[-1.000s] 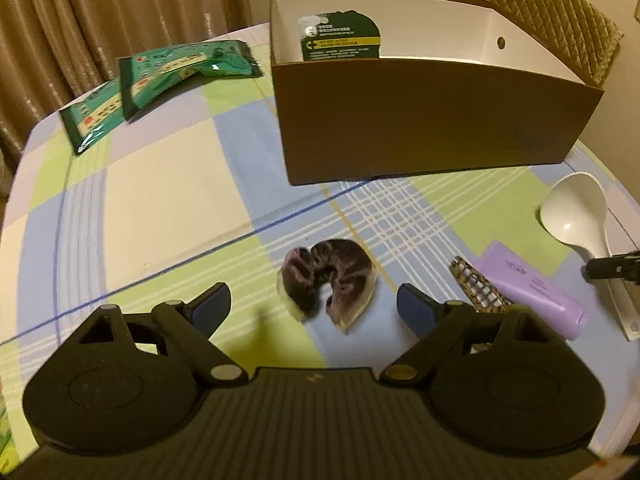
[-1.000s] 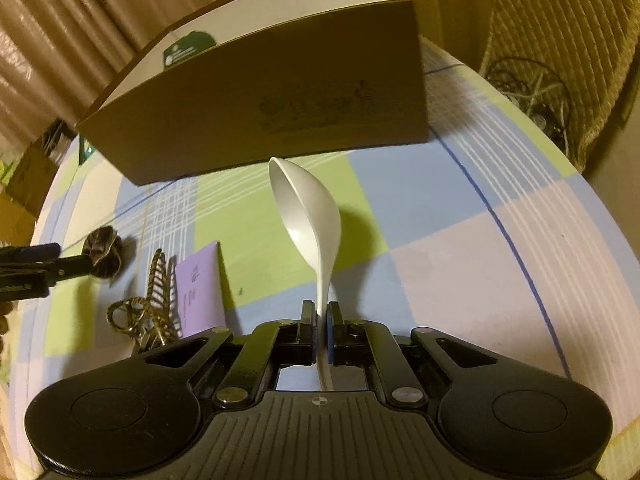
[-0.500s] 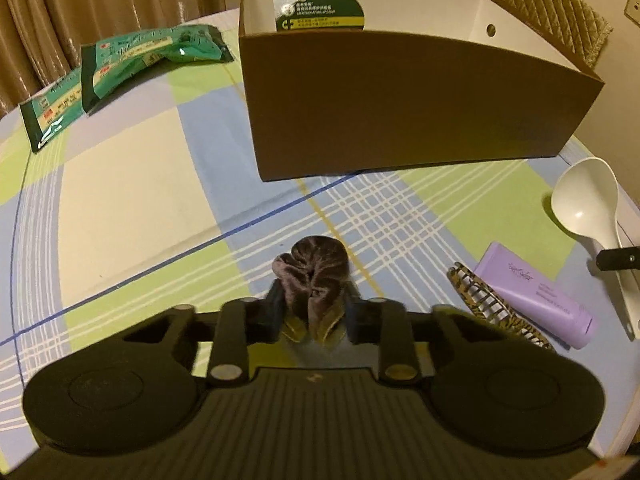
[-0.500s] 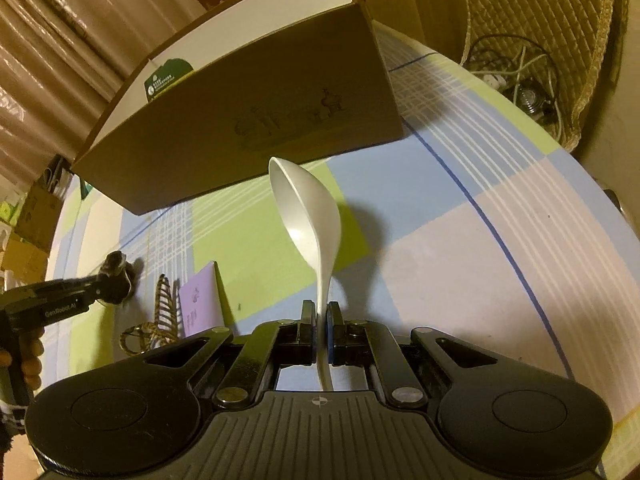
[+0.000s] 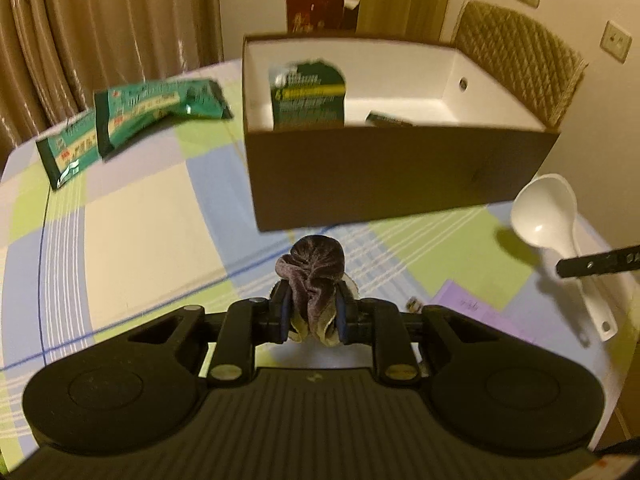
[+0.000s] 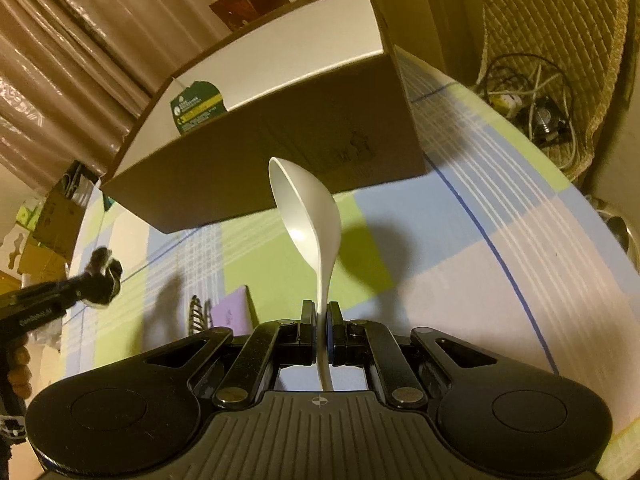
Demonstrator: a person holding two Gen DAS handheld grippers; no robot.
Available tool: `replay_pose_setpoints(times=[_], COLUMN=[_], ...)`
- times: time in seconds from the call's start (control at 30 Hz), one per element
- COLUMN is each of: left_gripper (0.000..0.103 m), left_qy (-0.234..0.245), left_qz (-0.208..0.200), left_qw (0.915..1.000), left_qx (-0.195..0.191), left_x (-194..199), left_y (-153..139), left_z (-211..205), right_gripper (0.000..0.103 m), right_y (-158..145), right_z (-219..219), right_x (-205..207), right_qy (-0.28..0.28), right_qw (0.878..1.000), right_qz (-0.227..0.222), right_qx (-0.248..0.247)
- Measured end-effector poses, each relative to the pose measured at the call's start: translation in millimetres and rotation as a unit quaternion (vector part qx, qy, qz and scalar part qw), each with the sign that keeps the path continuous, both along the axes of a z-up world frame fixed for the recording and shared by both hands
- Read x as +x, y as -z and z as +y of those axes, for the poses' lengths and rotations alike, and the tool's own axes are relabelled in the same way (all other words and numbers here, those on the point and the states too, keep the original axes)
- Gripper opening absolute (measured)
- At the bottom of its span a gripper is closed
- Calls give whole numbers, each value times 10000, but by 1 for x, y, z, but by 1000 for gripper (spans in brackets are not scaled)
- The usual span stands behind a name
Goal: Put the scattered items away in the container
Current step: 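Carry scrunchie with left gripper while right carries spoon over the box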
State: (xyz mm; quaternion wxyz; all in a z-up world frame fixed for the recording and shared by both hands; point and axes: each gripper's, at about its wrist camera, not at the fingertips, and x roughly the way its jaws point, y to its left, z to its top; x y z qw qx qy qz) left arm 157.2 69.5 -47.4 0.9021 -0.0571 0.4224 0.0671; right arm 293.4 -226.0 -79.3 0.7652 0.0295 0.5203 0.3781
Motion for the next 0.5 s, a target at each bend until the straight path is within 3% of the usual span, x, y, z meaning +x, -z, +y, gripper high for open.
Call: replay_pose_setpoints(times=[0.5], left_gripper=[18], left_qy=[265], left_qz=[-564], left_qw=[9981], left_qx=[17], left_x=[39], left_y=[-45], left_z=[-16], right_gripper=[1], right_y=[-49], right_z=[12], right_x=[22], right_qy=[-197], right_qw=[9984], right_qz=[-367], right_qx=[377])
